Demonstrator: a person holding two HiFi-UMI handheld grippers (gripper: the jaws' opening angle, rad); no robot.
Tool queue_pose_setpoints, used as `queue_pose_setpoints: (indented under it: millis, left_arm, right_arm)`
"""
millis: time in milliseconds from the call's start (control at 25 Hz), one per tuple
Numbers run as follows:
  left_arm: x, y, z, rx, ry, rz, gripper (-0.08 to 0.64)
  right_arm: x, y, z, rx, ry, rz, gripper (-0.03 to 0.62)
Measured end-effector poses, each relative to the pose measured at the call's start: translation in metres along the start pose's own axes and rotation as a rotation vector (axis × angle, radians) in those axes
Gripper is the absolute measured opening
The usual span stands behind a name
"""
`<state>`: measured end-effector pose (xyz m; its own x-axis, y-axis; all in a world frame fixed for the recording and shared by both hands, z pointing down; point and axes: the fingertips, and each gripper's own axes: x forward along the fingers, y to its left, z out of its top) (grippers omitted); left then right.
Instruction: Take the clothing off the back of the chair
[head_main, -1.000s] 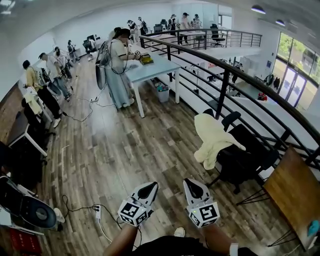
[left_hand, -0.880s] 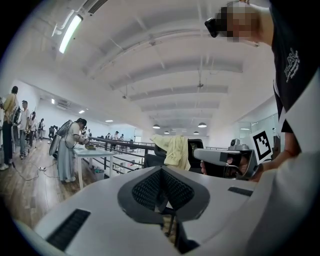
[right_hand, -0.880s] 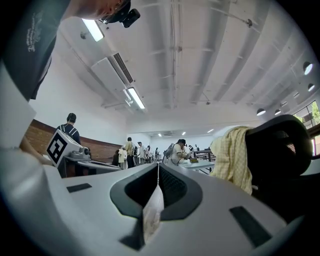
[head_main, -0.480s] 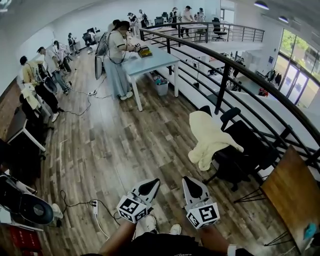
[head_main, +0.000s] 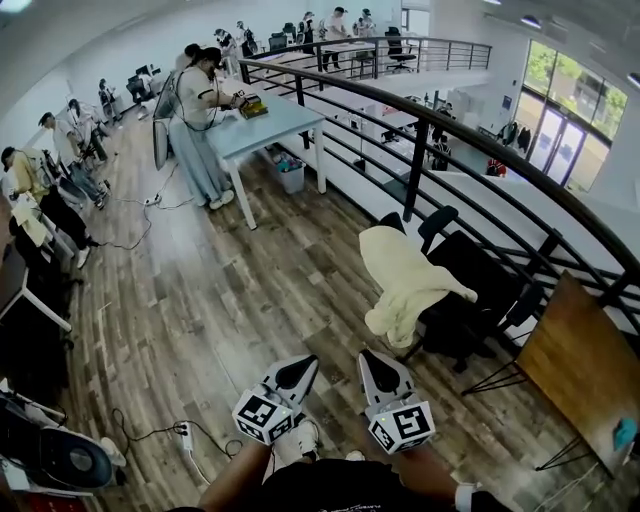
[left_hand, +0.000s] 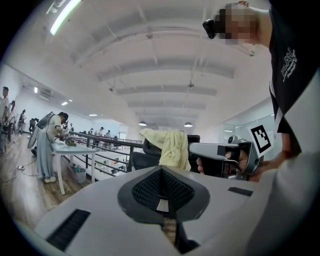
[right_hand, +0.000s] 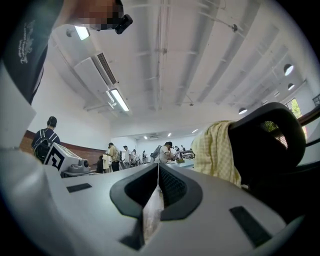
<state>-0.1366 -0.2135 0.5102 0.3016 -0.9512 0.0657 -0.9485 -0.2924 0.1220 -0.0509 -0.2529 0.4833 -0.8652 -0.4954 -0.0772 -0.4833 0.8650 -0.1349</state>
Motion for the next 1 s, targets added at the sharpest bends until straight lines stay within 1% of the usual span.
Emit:
queue_pose_setpoints:
  millis: [160,440,640,800,1000]
  left_arm:
    - [0.015,0.018,0.010,0.031,-0.012,-0.042,0.009]
    - [0.032,0.040,0.019,0.029,-0.026,-0.126,0.009]
    - [0.035,0.053,0.024,0.034,-0.038,-0.177,0.009]
    - [0.041,0.055,0.024,0.030,-0.033,-0.237,0.009]
    - [0.053,0.045,0.020,0.021,-0.026,-0.303,0.009]
  right_arm:
    - [0.018,-0.009,0.007,-0.021,-0.026,-0.059,0.020]
    - [0.041,-0.009,0.004,-0.029,-0.029,-0.123,0.020]
    - [0.046,-0.002,0.000,0.009,-0.026,-0.198,0.020]
    - [0.042,-0.005,0.002,-0.042,-0.027,-0.263,0.020]
    - [0.022,-0.010,0.000,-0.089,-0.015,-0.360,0.020]
